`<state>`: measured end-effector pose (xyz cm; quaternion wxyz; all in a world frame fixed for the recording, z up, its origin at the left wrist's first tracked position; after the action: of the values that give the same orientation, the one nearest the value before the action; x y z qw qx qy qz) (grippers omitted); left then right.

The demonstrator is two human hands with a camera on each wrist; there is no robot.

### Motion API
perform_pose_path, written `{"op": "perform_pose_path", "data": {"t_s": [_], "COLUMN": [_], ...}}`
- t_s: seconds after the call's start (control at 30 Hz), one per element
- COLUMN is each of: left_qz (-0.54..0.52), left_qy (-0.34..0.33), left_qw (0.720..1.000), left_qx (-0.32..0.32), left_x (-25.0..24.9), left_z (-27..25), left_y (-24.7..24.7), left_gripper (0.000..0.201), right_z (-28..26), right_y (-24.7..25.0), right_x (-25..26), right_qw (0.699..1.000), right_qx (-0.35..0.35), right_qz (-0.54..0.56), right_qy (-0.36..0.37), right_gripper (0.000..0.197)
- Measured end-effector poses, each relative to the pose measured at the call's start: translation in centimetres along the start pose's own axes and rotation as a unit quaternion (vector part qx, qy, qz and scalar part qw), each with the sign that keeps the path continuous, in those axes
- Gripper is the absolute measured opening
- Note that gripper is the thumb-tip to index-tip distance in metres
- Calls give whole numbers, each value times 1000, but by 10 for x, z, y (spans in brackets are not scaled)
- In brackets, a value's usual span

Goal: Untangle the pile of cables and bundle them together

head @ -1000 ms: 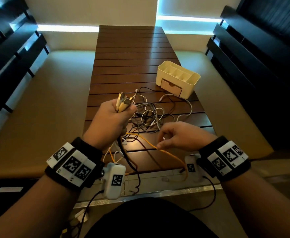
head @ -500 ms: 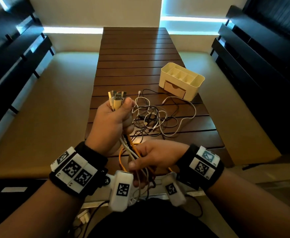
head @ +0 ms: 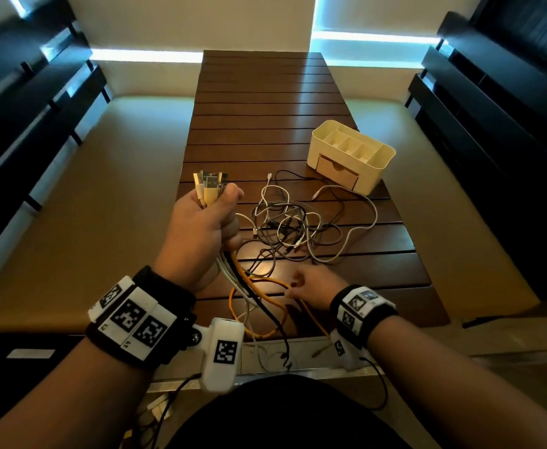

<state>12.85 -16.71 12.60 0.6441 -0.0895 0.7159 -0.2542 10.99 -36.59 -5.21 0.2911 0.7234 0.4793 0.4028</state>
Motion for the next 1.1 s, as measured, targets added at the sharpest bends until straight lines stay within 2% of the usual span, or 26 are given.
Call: {"op": "perform_pose_path", "data": {"t_s": [0.13, 0.23, 0.3, 0.37, 0.43, 0.47, 0.53, 0.57, 0.63, 0.7, 0.77, 0.83, 0.9, 0.97, 1.03, 1.1], "left_qz": [3, 8, 11, 10, 10, 12, 13, 12, 9, 7, 4, 2, 2, 6, 9, 9], "left_qy": [9, 10, 11, 9, 6, 6, 9, 9, 11, 10, -2, -18, -26, -25, -23, -19], "left_qw": [1000, 1000, 1000, 1000, 1000, 1000, 1000, 1000, 1000, 1000, 1000, 1000, 999, 999, 999, 998], "left_qx": [2, 3, 3, 2, -1, -3, -2, 2, 8, 5, -3, -19, -28, -34, -44, -54], "left_x": [0, -1, -3, -6, -9, -10, -9, -8, -6, -4, -6, -11, -16, -18, -18, -18], "left_z": [0, -1, -2, -2, -2, -1, -1, -1, -3, -3, -3, -1, 0, -1, -2, -2], "left_y": [2, 6, 11, 15, 20, 22, 23, 23, 22, 19, 16, 17, 18, 22, 27, 32], "left_gripper": [16, 16, 16, 16, 16, 16, 15, 14, 15, 16, 15, 16, 16, 17, 18, 17], "right_z": [3, 2, -4, -17, -31, -36, -37, -38, -43, -58, -73, -81, -82, -82, -82, -78], "right_y": [-12, -9, -6, -7, -11, -10, -1, 6, 22, 38, 45, 39, 32, 25, 21, 23], "right_x": [5, 8, 9, 11, 13, 15, 24, 33, 55, 81, 107, 124, 132, 133, 132, 130], "right_qw": [999, 998, 998, 990, 973, 968, 972, 976, 970, 939, 906, 895, 899, 890, 859, 842], "right_qx": [-15, 0, 42, 126, 216, 232, 203, 185, 165, 170, 208, 247, 264, 318, 381, 401], "right_qz": [-45, -57, -23, 7, -27, -62, -73, -30, 103, 210, 259, 242, 189, 194, 243, 266], "right_qy": [2, 22, 42, 63, 72, 79, 96, 107, 144, 214, 264, 282, 294, 264, 241, 245], "right_gripper": [26, 11, 4, 5, 16, 21, 20, 18, 38, 63, 74, 63, 38, 16, 18, 20]}}
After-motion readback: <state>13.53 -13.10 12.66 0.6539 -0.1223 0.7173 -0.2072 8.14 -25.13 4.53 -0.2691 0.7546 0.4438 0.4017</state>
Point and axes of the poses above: each hand's wrist, its own z-axis towards the middle knuckle, its own y-axis out of the back of the hand, x = y × z, the point moved 5 cm from there along z, towards the middle knuckle, and after that the axes turned 8 degrees about -z, right-handed, at the moved point
